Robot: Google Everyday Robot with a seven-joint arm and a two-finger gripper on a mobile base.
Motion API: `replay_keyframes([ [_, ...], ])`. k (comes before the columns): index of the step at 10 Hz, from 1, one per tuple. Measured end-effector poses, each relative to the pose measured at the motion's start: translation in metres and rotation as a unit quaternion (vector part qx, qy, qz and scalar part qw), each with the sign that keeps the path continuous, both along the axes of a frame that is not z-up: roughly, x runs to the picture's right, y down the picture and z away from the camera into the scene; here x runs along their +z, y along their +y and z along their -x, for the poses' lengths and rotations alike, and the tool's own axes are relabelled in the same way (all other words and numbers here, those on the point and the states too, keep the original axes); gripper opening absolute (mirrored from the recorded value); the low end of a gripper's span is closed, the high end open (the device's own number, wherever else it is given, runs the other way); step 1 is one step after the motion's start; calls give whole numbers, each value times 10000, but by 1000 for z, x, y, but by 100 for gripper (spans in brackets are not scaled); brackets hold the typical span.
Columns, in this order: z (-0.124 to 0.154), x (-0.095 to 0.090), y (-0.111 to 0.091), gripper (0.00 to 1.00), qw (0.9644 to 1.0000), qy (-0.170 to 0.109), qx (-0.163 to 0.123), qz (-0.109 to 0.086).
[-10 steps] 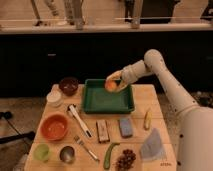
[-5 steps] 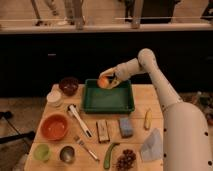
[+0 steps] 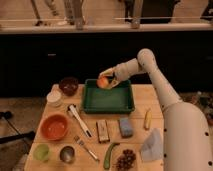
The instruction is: Place apple in paper cup
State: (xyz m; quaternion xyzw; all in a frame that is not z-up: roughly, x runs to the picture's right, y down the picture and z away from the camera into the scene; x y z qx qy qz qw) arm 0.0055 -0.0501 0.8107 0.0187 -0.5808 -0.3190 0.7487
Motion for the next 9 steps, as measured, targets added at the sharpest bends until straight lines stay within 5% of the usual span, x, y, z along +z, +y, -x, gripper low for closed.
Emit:
replay_keyframes([
  [2, 1, -2, 5, 0, 9998, -114, 52, 173],
  [6, 51, -16, 18, 0, 9972, -509, -27, 552],
  [9, 77, -32, 12, 0, 9986, -405, -131, 316],
])
